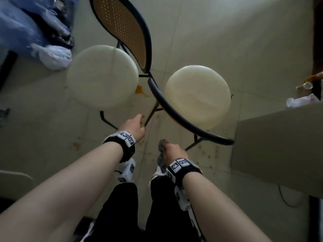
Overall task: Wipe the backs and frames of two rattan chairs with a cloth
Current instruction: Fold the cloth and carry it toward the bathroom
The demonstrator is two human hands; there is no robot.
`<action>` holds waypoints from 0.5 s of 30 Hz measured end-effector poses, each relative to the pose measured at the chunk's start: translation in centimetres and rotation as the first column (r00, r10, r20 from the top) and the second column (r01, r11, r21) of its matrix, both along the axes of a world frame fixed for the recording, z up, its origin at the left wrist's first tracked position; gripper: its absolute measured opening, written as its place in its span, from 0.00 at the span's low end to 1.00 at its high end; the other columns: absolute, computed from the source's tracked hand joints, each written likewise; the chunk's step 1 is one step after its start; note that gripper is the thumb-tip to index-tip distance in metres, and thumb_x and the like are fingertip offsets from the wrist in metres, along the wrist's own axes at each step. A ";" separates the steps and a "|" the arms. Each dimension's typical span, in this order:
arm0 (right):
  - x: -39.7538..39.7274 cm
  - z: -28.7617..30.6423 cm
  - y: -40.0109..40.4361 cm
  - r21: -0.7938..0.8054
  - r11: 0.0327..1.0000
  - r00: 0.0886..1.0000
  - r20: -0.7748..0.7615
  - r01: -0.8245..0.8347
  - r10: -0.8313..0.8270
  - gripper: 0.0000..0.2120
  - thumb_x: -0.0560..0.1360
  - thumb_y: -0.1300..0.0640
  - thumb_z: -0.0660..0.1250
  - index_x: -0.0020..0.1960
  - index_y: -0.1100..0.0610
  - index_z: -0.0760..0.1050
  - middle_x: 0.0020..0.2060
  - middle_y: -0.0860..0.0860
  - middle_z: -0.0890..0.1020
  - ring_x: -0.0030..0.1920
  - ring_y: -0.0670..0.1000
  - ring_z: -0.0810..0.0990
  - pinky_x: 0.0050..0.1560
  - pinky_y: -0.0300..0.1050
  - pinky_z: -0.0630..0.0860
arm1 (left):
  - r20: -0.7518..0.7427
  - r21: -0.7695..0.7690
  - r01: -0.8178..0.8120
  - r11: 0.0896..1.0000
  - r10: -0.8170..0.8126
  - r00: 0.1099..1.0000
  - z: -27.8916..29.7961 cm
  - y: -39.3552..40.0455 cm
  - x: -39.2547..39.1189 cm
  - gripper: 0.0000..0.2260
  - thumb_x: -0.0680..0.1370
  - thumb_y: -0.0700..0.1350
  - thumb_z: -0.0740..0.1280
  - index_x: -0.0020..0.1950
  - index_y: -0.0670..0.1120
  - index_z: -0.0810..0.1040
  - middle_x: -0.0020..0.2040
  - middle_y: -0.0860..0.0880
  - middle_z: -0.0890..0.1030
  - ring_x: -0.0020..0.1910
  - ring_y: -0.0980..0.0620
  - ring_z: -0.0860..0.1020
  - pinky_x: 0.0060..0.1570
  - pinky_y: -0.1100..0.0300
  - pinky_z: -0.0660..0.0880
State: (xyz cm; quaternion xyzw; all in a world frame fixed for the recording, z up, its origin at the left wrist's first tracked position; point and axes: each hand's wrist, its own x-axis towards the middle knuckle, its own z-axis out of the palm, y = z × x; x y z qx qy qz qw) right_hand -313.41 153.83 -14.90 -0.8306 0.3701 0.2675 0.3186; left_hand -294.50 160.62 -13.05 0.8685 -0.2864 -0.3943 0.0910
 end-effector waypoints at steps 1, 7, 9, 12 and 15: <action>0.1 1.2 -0.1 -0.014 1.000 0.999 0.030 -0.018 0.019 0.09 0.72 0.50 0.61 0.52 0.47 0.66 0.34 0.50 0.72 0.34 0.59 0.75 0.36 0.45 0.68 | -0.006 -0.002 -0.022 1.000 0.022 1.000 1.2 0.2 -0.2 0.23 0.79 0.46 0.61 0.74 0.53 0.67 0.65 0.47 0.80 0.51 0.41 0.82 0.54 0.47 0.80; 2.8 7.4 -1.4 -0.044 0.987 0.973 0.168 -0.153 0.159 0.08 0.73 0.54 0.60 0.53 0.48 0.69 0.46 0.54 0.81 0.40 0.59 0.80 0.40 0.47 0.74 | 0.011 -0.070 -0.086 0.994 0.087 0.996 6.8 1.2 -0.8 0.21 0.80 0.45 0.62 0.74 0.50 0.68 0.63 0.46 0.80 0.50 0.40 0.83 0.52 0.46 0.81; 4.4 9.5 -1.9 -0.003 0.984 0.966 0.192 -0.177 0.175 0.08 0.73 0.56 0.60 0.50 0.47 0.66 0.44 0.52 0.82 0.37 0.57 0.80 0.40 0.49 0.78 | 0.027 -0.080 -0.107 0.991 0.109 0.994 8.7 1.6 -0.7 0.21 0.80 0.44 0.62 0.74 0.50 0.68 0.63 0.45 0.79 0.50 0.40 0.83 0.52 0.46 0.80; 6.8 11.9 -2.5 0.024 0.969 0.950 0.206 -0.245 0.236 0.11 0.71 0.55 0.61 0.51 0.44 0.67 0.44 0.53 0.81 0.38 0.57 0.80 0.42 0.49 0.79 | 0.055 -0.096 -0.115 0.989 0.120 0.991 11.6 2.1 -0.1 0.21 0.80 0.42 0.63 0.73 0.50 0.70 0.63 0.46 0.80 0.49 0.41 0.83 0.53 0.47 0.80; 9.5 14.1 -3.0 0.055 0.961 0.937 0.246 -0.270 0.249 0.14 0.66 0.51 0.62 0.51 0.41 0.70 0.41 0.49 0.79 0.37 0.55 0.78 0.42 0.44 0.75 | 0.080 -0.094 -0.120 0.988 0.127 0.989 14.2 2.6 1.1 0.21 0.78 0.40 0.64 0.72 0.51 0.72 0.63 0.47 0.80 0.49 0.43 0.83 0.54 0.50 0.80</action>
